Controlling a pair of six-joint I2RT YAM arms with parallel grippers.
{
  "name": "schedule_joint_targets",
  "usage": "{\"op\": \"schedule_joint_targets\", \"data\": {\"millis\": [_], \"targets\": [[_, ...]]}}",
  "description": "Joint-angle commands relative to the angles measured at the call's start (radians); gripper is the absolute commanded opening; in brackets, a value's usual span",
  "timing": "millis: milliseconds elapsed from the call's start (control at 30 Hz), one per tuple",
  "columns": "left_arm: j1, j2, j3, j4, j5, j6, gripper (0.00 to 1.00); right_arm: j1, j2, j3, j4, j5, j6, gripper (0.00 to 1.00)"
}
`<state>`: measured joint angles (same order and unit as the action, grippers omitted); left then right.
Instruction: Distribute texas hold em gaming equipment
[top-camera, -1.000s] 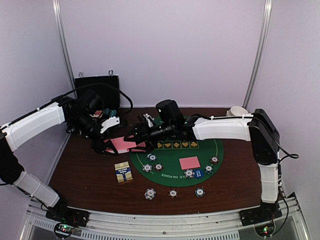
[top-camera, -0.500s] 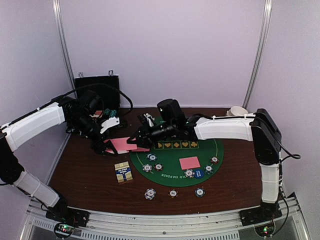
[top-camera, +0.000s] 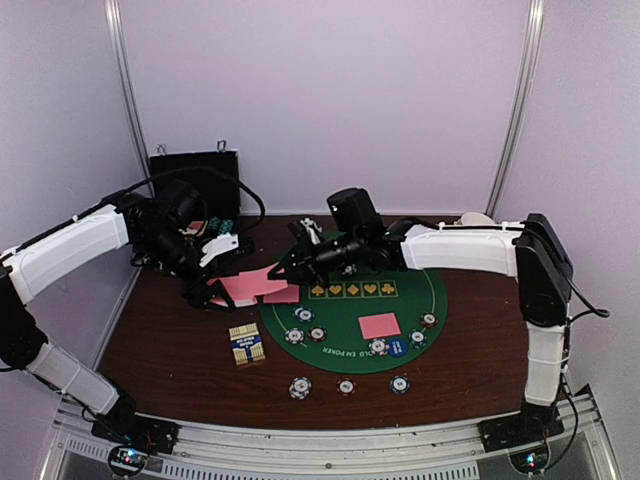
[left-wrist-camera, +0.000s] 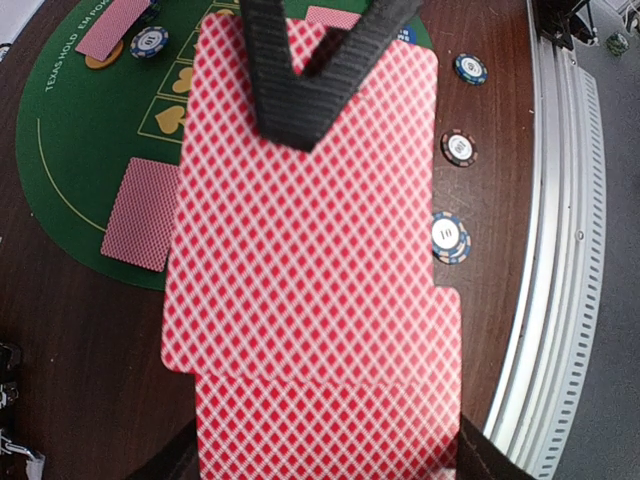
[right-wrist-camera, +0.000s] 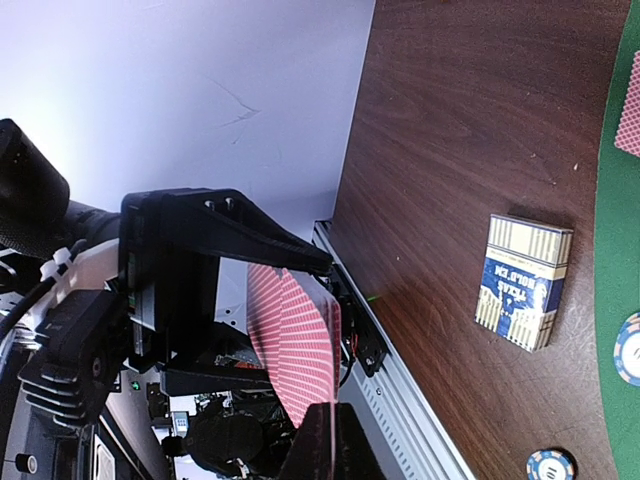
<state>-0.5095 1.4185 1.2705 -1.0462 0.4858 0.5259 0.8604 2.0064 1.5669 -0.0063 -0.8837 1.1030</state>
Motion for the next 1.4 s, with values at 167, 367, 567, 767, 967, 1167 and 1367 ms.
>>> {"op": "schedule_joint_targets", "data": {"millis": [167, 367, 567, 767, 967, 1167, 1367], "targets": [[0.006, -0.038, 0.012, 0.027, 0.0, 0.018, 0.0, -0.055, -0.06, -0.015, -0.081, -0.018, -0.061, 0.0], [0.006, -0.039, 0.01, 0.021, -0.013, 0.025, 0.0, -0.114, -0.058, -0.026, -0.088, -0.02, -0.081, 0.0], [0.006, -0.037, 0.012, 0.02, -0.012, 0.028, 0.0, -0.146, 0.015, 0.042, -0.158, -0.02, -0.14, 0.0], [0.006, -0.036, 0.012, 0.019, -0.008, 0.028, 0.0, -0.149, 0.192, 0.242, -0.306, 0.023, -0.242, 0.0], [0.006, -0.036, 0.006, 0.019, -0.004, 0.026, 0.0, -0.147, 0.354, 0.416, -0.349, 0.061, -0.265, 0.0], [0.006, -0.026, 0.009, 0.02, 0.005, 0.026, 0.0, -0.146, 0.476, 0.549, -0.387, 0.097, -0.279, 0.0], [0.006, -0.023, 0.008, 0.018, 0.007, 0.026, 0.0, -0.146, 0.549, 0.637, -0.453, 0.148, -0.311, 0.01]]}}
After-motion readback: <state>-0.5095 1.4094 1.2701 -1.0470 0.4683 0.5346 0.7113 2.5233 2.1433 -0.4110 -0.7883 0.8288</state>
